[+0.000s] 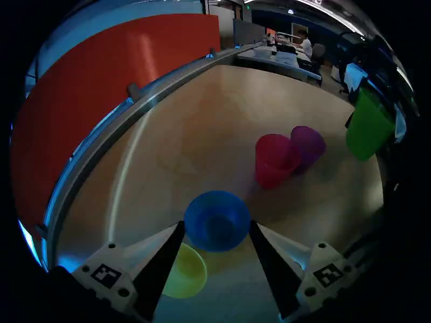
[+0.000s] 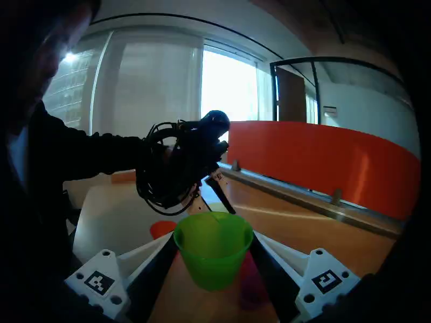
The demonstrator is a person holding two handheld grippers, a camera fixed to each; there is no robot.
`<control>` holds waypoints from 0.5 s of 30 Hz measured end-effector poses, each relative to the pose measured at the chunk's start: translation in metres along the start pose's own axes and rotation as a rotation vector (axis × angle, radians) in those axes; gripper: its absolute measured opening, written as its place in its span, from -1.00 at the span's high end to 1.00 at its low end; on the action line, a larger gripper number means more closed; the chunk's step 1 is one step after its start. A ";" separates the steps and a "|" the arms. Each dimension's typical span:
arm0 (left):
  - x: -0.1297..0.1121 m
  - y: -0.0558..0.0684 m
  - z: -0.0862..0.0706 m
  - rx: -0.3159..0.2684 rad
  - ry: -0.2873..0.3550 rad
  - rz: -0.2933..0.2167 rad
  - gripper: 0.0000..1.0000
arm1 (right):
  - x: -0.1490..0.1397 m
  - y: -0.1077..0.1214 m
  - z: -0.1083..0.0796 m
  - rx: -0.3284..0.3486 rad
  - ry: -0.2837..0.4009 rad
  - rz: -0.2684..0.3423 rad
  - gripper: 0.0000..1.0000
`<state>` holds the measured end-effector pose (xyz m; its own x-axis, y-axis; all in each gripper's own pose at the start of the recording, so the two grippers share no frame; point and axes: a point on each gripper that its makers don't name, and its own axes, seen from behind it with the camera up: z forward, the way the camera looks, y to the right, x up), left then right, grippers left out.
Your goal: Pour water
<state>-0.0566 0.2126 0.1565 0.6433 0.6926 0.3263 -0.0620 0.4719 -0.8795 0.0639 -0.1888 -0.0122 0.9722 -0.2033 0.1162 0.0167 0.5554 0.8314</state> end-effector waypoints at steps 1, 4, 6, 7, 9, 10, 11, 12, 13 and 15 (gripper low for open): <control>0.000 0.000 0.000 0.000 -0.002 -0.002 -0.76 | 0.000 0.000 0.000 0.000 0.000 0.000 -0.84; -0.001 -0.001 0.002 -0.002 -0.012 -0.012 -0.79 | 0.000 0.000 0.000 0.000 0.000 0.001 -0.84; -0.002 -0.001 0.003 -0.003 -0.021 -0.018 -0.81 | -0.001 0.000 0.001 0.000 0.000 0.001 -0.85; -0.003 -0.001 0.005 -0.002 -0.027 -0.019 -0.81 | -0.001 0.000 0.001 0.000 0.000 0.000 -0.85; -0.006 -0.001 0.008 -0.001 -0.038 -0.018 -0.81 | -0.001 0.000 0.001 0.000 0.000 0.000 -0.84; -0.007 -0.001 0.010 0.000 -0.043 -0.015 -0.81 | -0.001 0.000 0.001 -0.001 0.000 0.000 -0.84; -0.008 -0.002 0.013 0.001 -0.048 -0.012 -0.81 | -0.001 0.000 0.001 -0.002 0.000 0.000 -0.84; -0.008 -0.001 0.014 0.002 -0.049 -0.009 -0.81 | -0.002 0.001 0.001 -0.002 0.000 0.001 -0.84; -0.008 -0.001 0.014 0.004 -0.048 -0.006 -0.81 | -0.002 0.001 0.001 -0.002 0.000 0.002 -0.84; -0.007 -0.001 0.015 0.006 -0.048 -0.005 -0.82 | -0.002 0.001 0.000 -0.003 -0.001 0.004 -0.84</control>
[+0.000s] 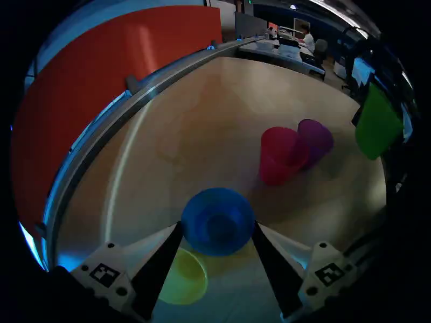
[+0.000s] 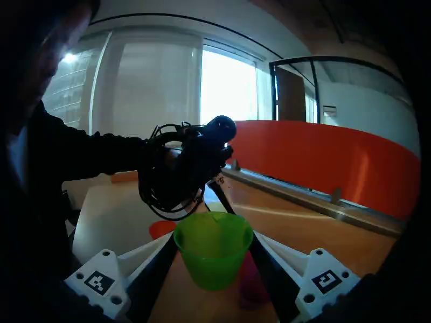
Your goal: Pour water
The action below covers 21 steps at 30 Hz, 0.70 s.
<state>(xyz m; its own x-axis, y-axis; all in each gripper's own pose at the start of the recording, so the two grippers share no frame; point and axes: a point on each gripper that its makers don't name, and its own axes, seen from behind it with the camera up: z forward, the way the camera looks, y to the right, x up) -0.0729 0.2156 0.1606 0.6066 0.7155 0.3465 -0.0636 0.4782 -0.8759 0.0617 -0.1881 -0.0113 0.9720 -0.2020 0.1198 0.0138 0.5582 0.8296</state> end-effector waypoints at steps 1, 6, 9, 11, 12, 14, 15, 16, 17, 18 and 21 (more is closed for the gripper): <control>0.000 0.000 0.000 -0.001 -0.001 -0.003 -0.81 | 0.000 0.000 0.000 -0.001 -0.001 0.001 -0.84; 0.001 0.000 0.002 -0.004 0.002 -0.014 -0.82 | -0.001 0.002 -0.001 -0.003 -0.001 0.002 -0.84; 0.002 0.000 0.003 -0.001 0.008 -0.017 -0.81 | -0.001 0.002 0.000 -0.002 0.000 0.003 -0.84; 0.002 0.000 0.003 0.001 0.013 -0.018 -0.79 | 0.000 0.001 0.000 -0.002 0.000 0.002 -0.84; 0.002 0.000 0.003 0.001 0.014 -0.018 -0.79 | 0.000 0.001 0.000 -0.002 0.000 0.001 -0.84; 0.002 0.001 0.002 0.001 0.016 -0.019 -0.78 | 0.000 0.001 0.000 -0.002 0.001 -0.001 -0.85; 0.002 0.002 0.002 -0.001 0.016 -0.018 -0.78 | 0.000 0.001 0.000 -0.003 0.001 -0.001 -0.85; 0.002 0.002 0.002 -0.003 0.016 -0.017 -0.78 | 0.001 0.001 0.000 -0.002 0.001 -0.001 -0.85; 0.001 0.003 0.002 -0.005 0.015 -0.016 -0.78 | 0.001 0.001 0.000 -0.002 0.001 -0.001 -0.85; 0.001 0.003 0.002 -0.006 0.015 -0.015 -0.78 | 0.001 0.001 0.000 -0.003 0.002 -0.001 -0.84; 0.002 0.004 0.003 -0.006 0.017 -0.011 -0.78 | 0.001 0.001 0.000 -0.004 0.004 0.000 -0.85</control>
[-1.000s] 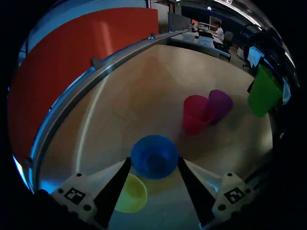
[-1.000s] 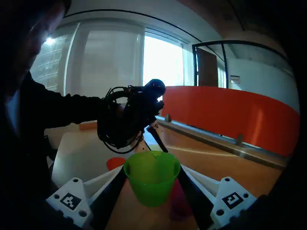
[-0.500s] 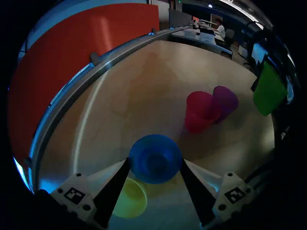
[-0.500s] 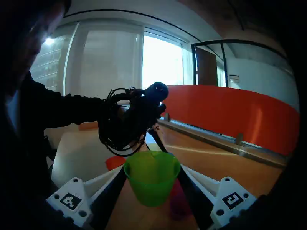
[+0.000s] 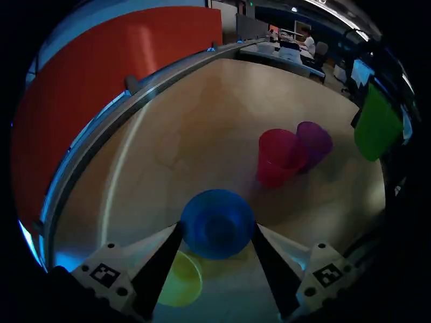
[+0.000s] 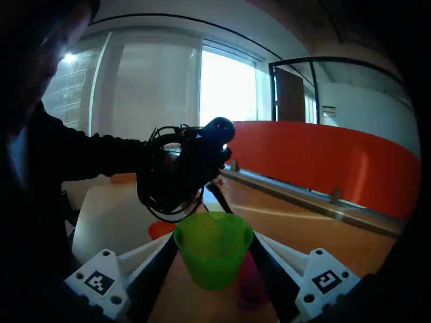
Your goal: Pour water
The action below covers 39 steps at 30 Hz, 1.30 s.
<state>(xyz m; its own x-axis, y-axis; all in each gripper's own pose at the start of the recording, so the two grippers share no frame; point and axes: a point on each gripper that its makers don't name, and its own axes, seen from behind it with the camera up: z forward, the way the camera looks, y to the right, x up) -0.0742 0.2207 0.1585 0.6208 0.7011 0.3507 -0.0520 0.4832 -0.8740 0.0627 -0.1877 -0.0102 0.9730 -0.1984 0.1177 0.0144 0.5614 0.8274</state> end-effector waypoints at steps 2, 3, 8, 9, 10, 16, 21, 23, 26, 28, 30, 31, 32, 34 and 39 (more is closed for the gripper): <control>0.001 0.000 0.001 0.001 0.004 0.000 -0.77 | 0.000 0.000 0.000 0.000 0.001 0.002 -0.84; 0.001 0.000 0.000 0.002 0.006 -0.002 -0.77 | 0.000 0.000 0.000 -0.001 0.001 0.002 -0.84; 0.003 0.000 -0.002 0.003 0.021 -0.011 -0.76 | 0.001 0.001 0.000 -0.004 0.002 0.002 -0.84; 0.004 0.000 -0.003 0.004 0.025 -0.011 -0.76 | 0.001 0.001 0.000 -0.004 0.002 0.002 -0.84; 0.005 -0.001 -0.004 0.006 0.029 -0.011 -0.76 | 0.002 0.002 0.000 -0.004 0.003 0.003 -0.84; 0.012 -0.002 -0.012 0.018 0.055 -0.013 -0.76 | 0.005 0.001 0.000 -0.005 0.007 0.000 -0.84; 0.016 -0.001 -0.020 0.022 0.073 -0.016 -0.76 | 0.007 0.000 -0.001 -0.005 0.010 -0.007 -0.84; 0.016 0.000 -0.023 0.022 0.078 -0.017 -0.76 | 0.008 -0.001 -0.002 -0.005 0.011 -0.009 -0.85; 0.018 0.002 -0.027 0.028 0.088 -0.017 -0.76 | 0.010 -0.003 -0.003 -0.005 0.014 -0.012 -0.84; 0.021 0.003 -0.031 0.029 0.099 -0.018 -0.76 | 0.011 -0.003 -0.003 -0.006 0.016 -0.014 -0.84; 0.023 0.004 -0.035 0.029 0.114 -0.022 -0.76 | 0.012 -0.004 -0.004 -0.007 0.018 -0.017 -0.84; 0.025 0.005 -0.037 0.030 0.123 -0.026 -0.76 | 0.013 -0.004 -0.004 -0.007 0.019 -0.018 -0.84; 0.026 0.006 -0.039 0.031 0.134 -0.031 -0.76 | 0.013 -0.005 -0.005 -0.007 0.020 -0.019 -0.85; 0.029 0.007 -0.043 0.032 0.156 -0.037 -0.76 | 0.015 -0.005 -0.005 -0.009 0.022 -0.020 -0.84; 0.037 0.012 -0.054 0.045 0.218 -0.048 -0.76 | 0.019 -0.006 -0.007 -0.012 0.028 -0.022 -0.84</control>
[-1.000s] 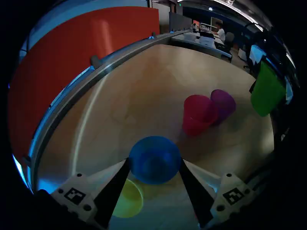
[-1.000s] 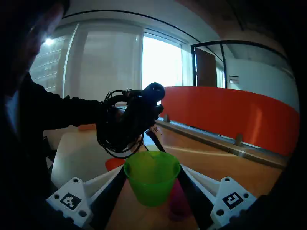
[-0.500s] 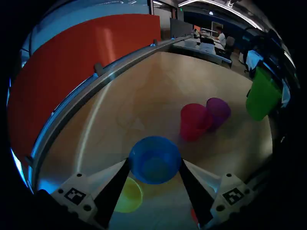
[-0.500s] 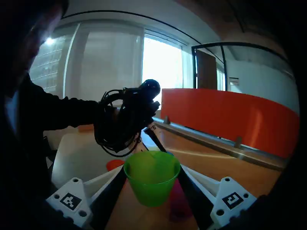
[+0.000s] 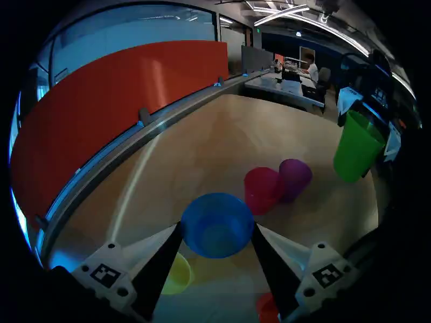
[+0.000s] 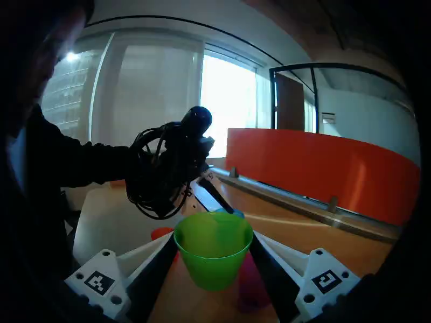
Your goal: Pour water
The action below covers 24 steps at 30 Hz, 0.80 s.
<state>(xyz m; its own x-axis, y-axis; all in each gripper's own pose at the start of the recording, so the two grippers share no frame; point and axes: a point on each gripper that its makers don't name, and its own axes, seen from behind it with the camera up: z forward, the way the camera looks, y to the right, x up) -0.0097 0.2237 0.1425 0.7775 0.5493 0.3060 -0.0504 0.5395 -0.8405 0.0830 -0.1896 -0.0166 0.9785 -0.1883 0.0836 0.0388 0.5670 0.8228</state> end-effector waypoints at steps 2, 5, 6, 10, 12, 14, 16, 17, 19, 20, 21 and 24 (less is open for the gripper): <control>0.003 0.002 -0.004 0.006 0.024 -0.005 -0.76 | 0.001 -0.001 0.000 0.001 0.002 0.000 -0.84; 0.008 0.003 -0.009 0.017 0.064 -0.021 -0.76 | 0.002 -0.002 0.000 0.000 0.004 0.001 -0.84; 0.010 0.004 -0.011 0.019 0.077 -0.026 -0.76 | 0.003 -0.002 0.000 0.000 0.005 0.001 -0.84; 0.018 0.004 -0.019 0.033 0.128 -0.048 -0.76 | 0.005 -0.002 0.000 -0.001 0.005 -0.002 -0.84; 0.022 0.003 -0.024 0.042 0.154 -0.057 -0.76 | 0.006 -0.002 0.000 -0.001 0.006 -0.003 -0.84; 0.027 0.003 -0.030 0.049 0.181 -0.063 -0.76 | 0.007 -0.003 0.000 -0.002 0.007 -0.003 -0.85; 0.031 0.004 -0.035 0.056 0.204 -0.072 -0.76 | 0.008 -0.003 0.000 -0.002 0.008 -0.003 -0.85; 0.033 0.004 -0.038 0.059 0.217 -0.077 -0.76 | 0.009 -0.004 0.000 -0.003 0.008 -0.004 -0.84; 0.037 0.004 -0.043 0.068 0.240 -0.086 -0.76 | 0.010 -0.004 0.000 -0.004 0.009 -0.005 -0.84; 0.039 0.003 -0.046 0.073 0.254 -0.091 -0.76 | 0.011 -0.004 0.000 -0.005 0.009 -0.005 -0.85; 0.040 0.003 -0.049 0.078 0.265 -0.093 -0.75 | 0.012 -0.004 0.000 -0.006 0.009 -0.006 -0.85; 0.046 0.002 -0.059 0.092 0.301 -0.097 -0.76 | 0.013 -0.004 -0.001 -0.008 0.010 -0.009 -0.85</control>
<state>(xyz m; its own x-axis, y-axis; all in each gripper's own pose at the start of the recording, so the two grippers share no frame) 0.0630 0.2124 0.1281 0.9312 0.2865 0.2253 -0.0126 0.6431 -0.7657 0.0956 -0.1938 -0.0195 0.9801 -0.1855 0.0701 0.0497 0.5718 0.8189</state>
